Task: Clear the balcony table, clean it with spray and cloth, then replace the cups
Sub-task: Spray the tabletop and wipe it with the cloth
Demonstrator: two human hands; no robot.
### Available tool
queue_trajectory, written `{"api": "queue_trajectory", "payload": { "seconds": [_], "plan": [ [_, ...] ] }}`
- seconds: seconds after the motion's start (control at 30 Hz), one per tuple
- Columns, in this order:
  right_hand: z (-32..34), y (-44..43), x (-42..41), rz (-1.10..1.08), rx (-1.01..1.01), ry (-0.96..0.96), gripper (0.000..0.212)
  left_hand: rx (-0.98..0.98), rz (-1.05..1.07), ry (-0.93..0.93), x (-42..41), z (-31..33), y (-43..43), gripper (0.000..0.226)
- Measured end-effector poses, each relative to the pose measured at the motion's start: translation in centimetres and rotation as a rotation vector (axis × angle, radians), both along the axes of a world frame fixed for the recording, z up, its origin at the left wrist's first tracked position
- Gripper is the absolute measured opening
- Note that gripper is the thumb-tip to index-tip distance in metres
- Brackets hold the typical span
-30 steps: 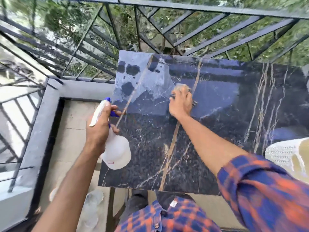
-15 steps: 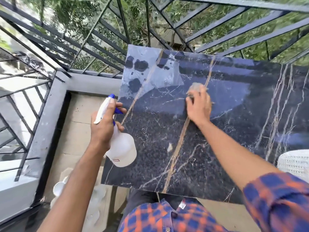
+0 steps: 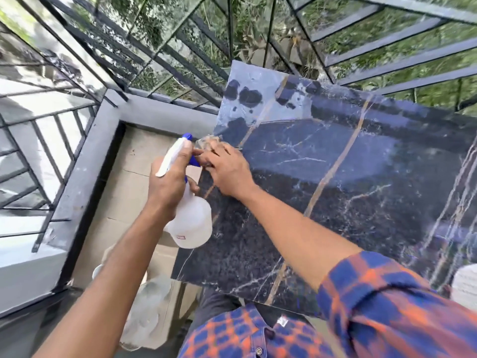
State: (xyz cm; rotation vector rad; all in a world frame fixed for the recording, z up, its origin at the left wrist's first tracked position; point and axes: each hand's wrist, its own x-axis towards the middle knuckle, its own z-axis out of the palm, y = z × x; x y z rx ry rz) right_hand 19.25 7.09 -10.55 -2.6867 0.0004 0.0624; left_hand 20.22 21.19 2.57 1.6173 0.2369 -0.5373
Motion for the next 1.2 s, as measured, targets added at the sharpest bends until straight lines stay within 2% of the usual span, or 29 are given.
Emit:
{"api": "queue_trajectory", "payload": {
  "seconds": [0.07,0.17,0.23,0.3,0.33,0.4,0.47,0.53,0.6,0.67,0.7,0.77,0.87,0.97,1.0,1.07,1.2],
  "plan": [
    [0.4,-5.1,-0.1,-0.104,-0.029,-0.013,0.03,0.014,-0.037,-0.016,0.4,0.1,-0.3,0.034],
    [0.4,-16.0,-1.1,-0.569,-0.071,0.022,0.027,0.012,-0.062,-0.027,1.2,0.1,-1.1,0.032],
    [0.9,-21.4,-1.8,-0.876,-0.097,0.114,0.033,0.001,-0.064,-0.025,1.7,0.0,-1.4,0.034],
    [1.3,-22.4,-0.9,-1.035,-0.113,0.173,0.041,-0.01,-0.071,-0.031,2.3,-0.2,-1.7,0.035],
    [1.2,-21.0,0.2,-1.047,-0.115,0.187,0.04,-0.007,-0.075,-0.034,2.5,-0.3,-1.8,0.035],
    [1.3,-15.8,2.6,-0.883,-0.061,0.127,0.035,-0.006,-0.067,-0.036,3.0,-0.5,-2.0,0.033],
    [0.9,-8.7,4.4,-0.478,-0.013,0.071,0.041,-0.003,-0.058,-0.029,3.4,-0.6,-2.3,0.033],
    [0.8,-3.1,4.2,-0.034,-0.075,0.022,0.054,0.003,-0.039,-0.021,3.9,-0.8,-2.6,0.035],
    [0.5,-3.1,4.0,0.139,-0.084,-0.012,0.051,-0.011,-0.018,-0.002,4.7,-0.9,-3.1,0.047],
    [0.5,-6.9,4.2,0.153,-0.138,-0.067,0.04,-0.008,-0.049,0.005,5.5,-1.0,-3.6,0.048],
    [1.1,-9.6,4.3,0.092,-0.17,-0.044,0.035,-0.006,-0.063,0.001,5.8,-1.0,-3.8,0.043],
    [1.1,-16.3,4.9,-0.188,-0.223,0.02,0.032,-0.011,-0.059,0.008,6.5,-1.0,-4.3,0.035],
    [0.8,-24.6,4.8,-0.683,-0.268,0.127,0.044,-0.031,-0.053,0.024,7.5,-1.0,-5.0,0.033],
    [0.3,-23.3,5.7,-0.885,-0.32,0.168,0.052,-0.049,-0.039,0.031,8.5,-0.9,-5.1,0.032],
    [0.1,-21.5,6.6,-0.864,-0.334,0.149,0.052,-0.052,-0.033,0.036,8.8,-0.9,-5.1,0.033],
    [0.1,-17.0,8.7,-0.655,-0.315,0.1,0.051,-0.051,-0.034,0.038,9.5,-1.1,-5.1,0.034],
    [-0.9,-6.4,9.9,0.044,-0.222,-0.045,0.046,-0.057,-0.03,0.016,10.9,-1.5,-5.1,0.033]
  ]
}}
